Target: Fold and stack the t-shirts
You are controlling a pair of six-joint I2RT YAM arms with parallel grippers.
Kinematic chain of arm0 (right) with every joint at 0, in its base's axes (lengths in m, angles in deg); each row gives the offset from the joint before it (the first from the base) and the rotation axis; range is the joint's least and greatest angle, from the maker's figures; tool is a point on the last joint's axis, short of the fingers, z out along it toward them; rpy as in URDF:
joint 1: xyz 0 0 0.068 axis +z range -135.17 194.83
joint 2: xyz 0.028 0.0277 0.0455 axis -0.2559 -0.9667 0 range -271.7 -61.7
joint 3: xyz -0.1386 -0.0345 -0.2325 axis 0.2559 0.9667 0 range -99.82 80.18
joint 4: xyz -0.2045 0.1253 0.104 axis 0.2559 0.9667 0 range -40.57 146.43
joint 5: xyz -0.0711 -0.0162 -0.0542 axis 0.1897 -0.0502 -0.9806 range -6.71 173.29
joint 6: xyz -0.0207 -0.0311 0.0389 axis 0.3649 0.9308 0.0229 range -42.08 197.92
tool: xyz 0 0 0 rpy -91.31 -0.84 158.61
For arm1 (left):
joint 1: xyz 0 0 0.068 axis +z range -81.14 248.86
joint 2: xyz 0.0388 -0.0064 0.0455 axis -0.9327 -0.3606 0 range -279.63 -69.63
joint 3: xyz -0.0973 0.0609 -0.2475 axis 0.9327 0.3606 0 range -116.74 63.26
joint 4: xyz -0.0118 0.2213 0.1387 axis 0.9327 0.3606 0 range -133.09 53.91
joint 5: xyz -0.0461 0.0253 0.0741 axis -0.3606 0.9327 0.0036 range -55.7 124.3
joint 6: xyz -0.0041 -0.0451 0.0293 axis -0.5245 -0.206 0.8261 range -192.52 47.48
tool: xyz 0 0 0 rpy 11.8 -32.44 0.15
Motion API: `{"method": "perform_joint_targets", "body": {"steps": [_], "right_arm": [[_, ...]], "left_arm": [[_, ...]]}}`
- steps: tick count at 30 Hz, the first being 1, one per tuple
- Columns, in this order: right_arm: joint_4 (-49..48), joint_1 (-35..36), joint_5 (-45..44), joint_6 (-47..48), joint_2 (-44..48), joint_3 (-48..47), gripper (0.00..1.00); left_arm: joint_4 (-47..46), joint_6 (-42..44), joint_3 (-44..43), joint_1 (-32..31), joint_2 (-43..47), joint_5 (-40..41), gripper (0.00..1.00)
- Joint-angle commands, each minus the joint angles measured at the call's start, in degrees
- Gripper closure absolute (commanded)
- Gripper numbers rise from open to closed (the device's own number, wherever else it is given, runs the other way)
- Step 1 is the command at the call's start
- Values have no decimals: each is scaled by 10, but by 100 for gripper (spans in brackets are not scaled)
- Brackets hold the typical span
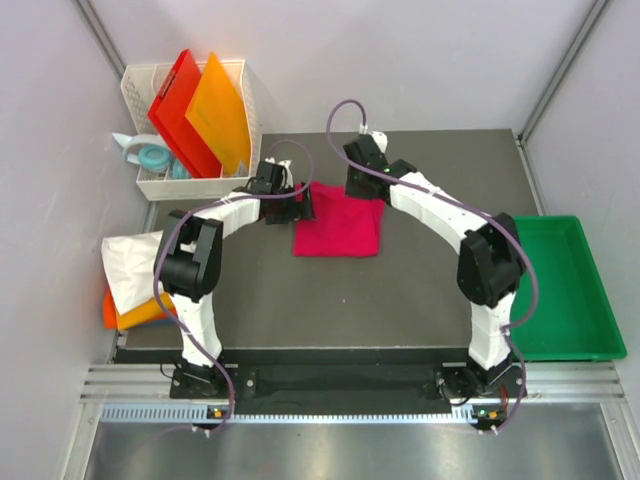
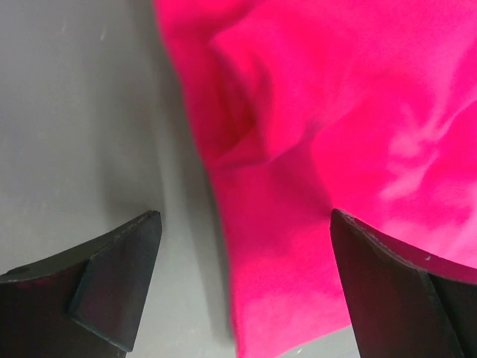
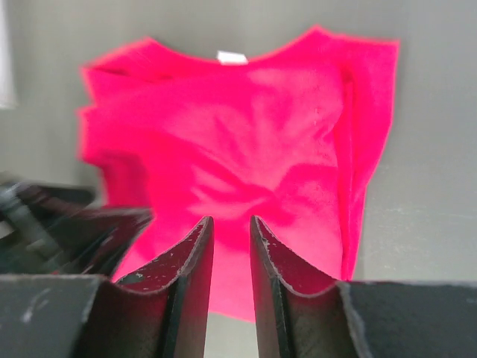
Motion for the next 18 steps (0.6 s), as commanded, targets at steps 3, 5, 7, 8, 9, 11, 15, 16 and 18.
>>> {"method": "perform_joint_targets", "body": {"steps": [3, 5, 7, 8, 9, 11, 15, 16, 18], "right_arm": [[4, 6, -26, -9, 64, 21, 74], [-9, 8, -25, -15, 75, 55, 74], [-17, 11, -25, -22, 79, 79, 74], [-17, 12, -24, -25, 80, 85, 74], [-17, 14, -25, -28, 80, 88, 74], [-18, 18, -26, -29, 79, 95, 74], [-17, 22, -29, -33, 76, 100, 74], [-18, 23, -29, -34, 75, 102, 74], [-19, 24, -30, -36, 70, 104, 74]], "left_arm": [[-64, -36, 13, 2, -22, -53, 1], [-74, -44, 13, 3, -30, -69, 1], [-78, -59, 11, 6, -46, -96, 1], [-82, -65, 12, 9, -51, -108, 1], [-87, -70, 14, 11, -59, -119, 1], [-101, -80, 24, 16, -64, -138, 1], [-114, -92, 36, 26, -80, -170, 1], [-116, -98, 38, 28, -81, -181, 1], [-116, -100, 40, 31, -82, -182, 1]]}}
